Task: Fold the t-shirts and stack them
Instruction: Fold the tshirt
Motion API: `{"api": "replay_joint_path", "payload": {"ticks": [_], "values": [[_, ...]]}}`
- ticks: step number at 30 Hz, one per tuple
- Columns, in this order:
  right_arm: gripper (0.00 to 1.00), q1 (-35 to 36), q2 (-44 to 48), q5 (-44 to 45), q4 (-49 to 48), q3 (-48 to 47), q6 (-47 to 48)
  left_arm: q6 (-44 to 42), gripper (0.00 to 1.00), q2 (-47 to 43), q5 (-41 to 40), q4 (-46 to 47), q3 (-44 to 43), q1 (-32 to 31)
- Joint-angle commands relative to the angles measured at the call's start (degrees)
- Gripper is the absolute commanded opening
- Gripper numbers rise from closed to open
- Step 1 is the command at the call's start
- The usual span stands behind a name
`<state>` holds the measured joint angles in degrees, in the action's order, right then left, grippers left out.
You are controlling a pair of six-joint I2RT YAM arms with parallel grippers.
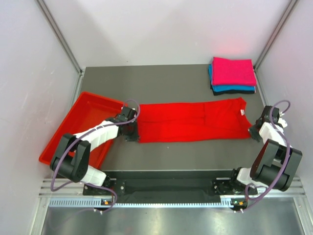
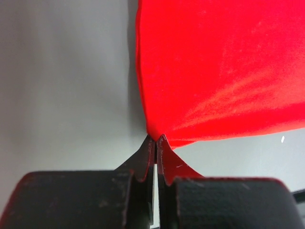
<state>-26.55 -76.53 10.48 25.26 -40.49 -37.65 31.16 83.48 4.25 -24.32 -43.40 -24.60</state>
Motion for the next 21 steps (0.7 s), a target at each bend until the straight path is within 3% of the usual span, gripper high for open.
{"api": "replay_joint_path", "payload": {"ticks": [1, 3, 7, 12, 15, 16, 18, 19, 20, 21], "values": [[0.0, -1.1, 0.8, 3.1, -1.0, 0.1, 1.6, -0.9, 0.0, -1.6, 0.8, -3.1, -0.4, -0.1], [0.0, -1.1, 0.8, 3.6, -1.2, 0.6, 1.7, -0.7, 0.01, -1.3, 1.8, -3.3, -0.3, -0.1], [0.16, -1.1, 0.7, 1.7, 1.3, -2.2, 4.7, -0.6, 0.25, -2.4, 1.7, -6.1, -2.4, -0.1], [0.24, -1.1, 1.9, 0.0, 8.2, -9.1, 8.5, -1.9, 0.35, -3.0, -6.3, -11.3, -8.4, -0.1], [0.33, -1.0, 4.1, -6.5, 11.5, -12.4, 13.1, -2.8, 0.38, -4.1, -11.5, -13.2, -14.5, -0.1], [0.33, -0.7, 4.7, -14.0, 11.7, -12.8, 14.6, -3.8, 0.38, -4.5, -11.5, -12.9, -15.7, -0.1], [0.28, 0.7, 6.7, -22.3, 10.2, -12.3, 17.2, -4.6, 0.39, -4.4, -8.2, -11.4, -18.0, -0.1], [0.2, 1.2, 7.1, -26.2, 9.4, -11.7, 17.8, -4.7, 0.39, -4.1, -6.5, -10.6, -19.9, -0.1], [0.06, 2.5, 8.1, -34.0, 6.0, -10.8, 17.8, -4.8, 0.4, -3.0, -4.5, -9.2, -20.8, -0.1], [0.02, 3.4, 8.8, -38.3, 3.2, -7.9, 17.5, -4.8, 0.4, -2.5, 2.3, -8.3, -22.2, -0.1]]}}
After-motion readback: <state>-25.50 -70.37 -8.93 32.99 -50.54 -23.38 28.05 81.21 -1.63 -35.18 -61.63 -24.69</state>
